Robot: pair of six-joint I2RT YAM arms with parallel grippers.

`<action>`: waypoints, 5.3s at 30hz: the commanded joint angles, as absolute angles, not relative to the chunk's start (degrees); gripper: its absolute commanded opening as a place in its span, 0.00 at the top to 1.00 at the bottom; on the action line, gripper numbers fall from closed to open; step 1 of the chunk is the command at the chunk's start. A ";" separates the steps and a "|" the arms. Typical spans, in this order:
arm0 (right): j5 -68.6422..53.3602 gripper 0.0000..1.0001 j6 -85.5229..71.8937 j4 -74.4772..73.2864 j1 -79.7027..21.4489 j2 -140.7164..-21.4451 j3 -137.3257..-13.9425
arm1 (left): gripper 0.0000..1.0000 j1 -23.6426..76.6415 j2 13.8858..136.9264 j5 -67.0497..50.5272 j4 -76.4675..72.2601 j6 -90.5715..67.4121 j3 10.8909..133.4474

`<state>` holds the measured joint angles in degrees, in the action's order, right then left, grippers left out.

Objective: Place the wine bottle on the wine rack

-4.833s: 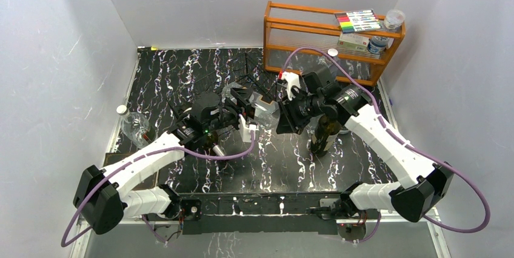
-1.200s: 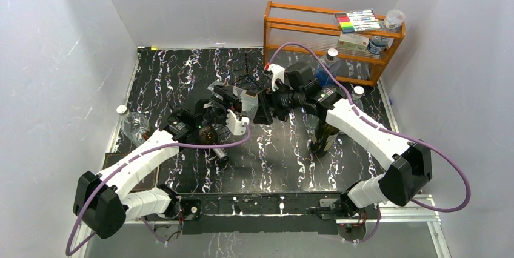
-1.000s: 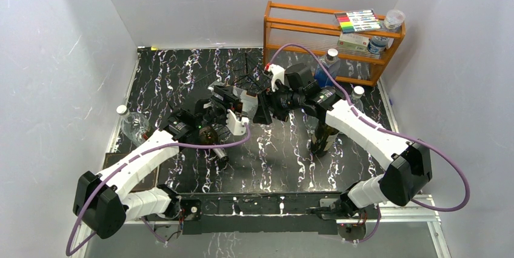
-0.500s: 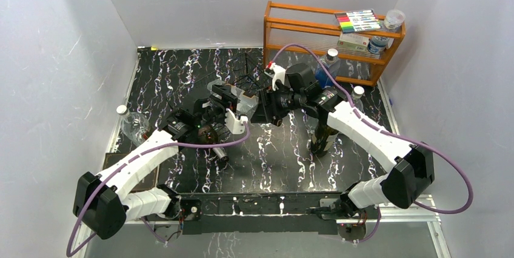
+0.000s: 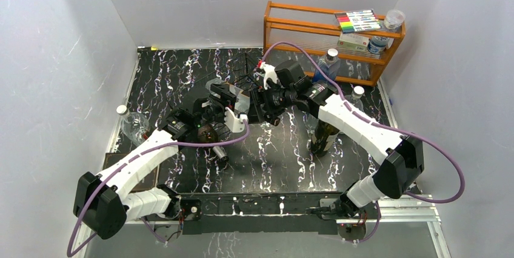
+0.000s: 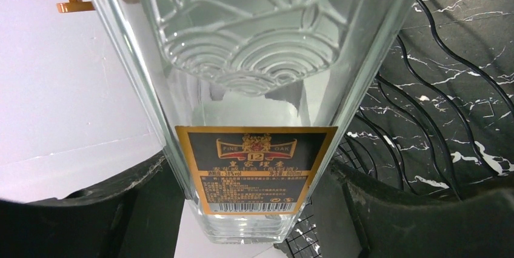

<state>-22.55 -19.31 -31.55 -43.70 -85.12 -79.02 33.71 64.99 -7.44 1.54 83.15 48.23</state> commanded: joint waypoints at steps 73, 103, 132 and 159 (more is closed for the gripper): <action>11.59 1.00 -35.09 6.06 -63.72 -94.89 -79.78 | 0.02 34.19 45.57 5.34 -2.00 3.18 71.74; 16.47 1.00 -46.87 24.30 -66.53 -104.32 -71.22 | 0.02 34.20 47.06 6.19 -0.31 3.07 75.22; 11.15 0.15 -47.46 18.46 -64.28 -103.84 -74.60 | 0.02 34.21 48.03 7.88 4.30 2.09 79.31; 19.29 0.15 -25.68 -9.84 -59.26 -79.30 -77.47 | 0.02 34.21 50.06 5.35 11.99 1.83 83.47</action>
<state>11.88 -32.12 -3.49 -61.06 -86.00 -75.02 34.54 49.91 6.57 9.32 1.72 81.76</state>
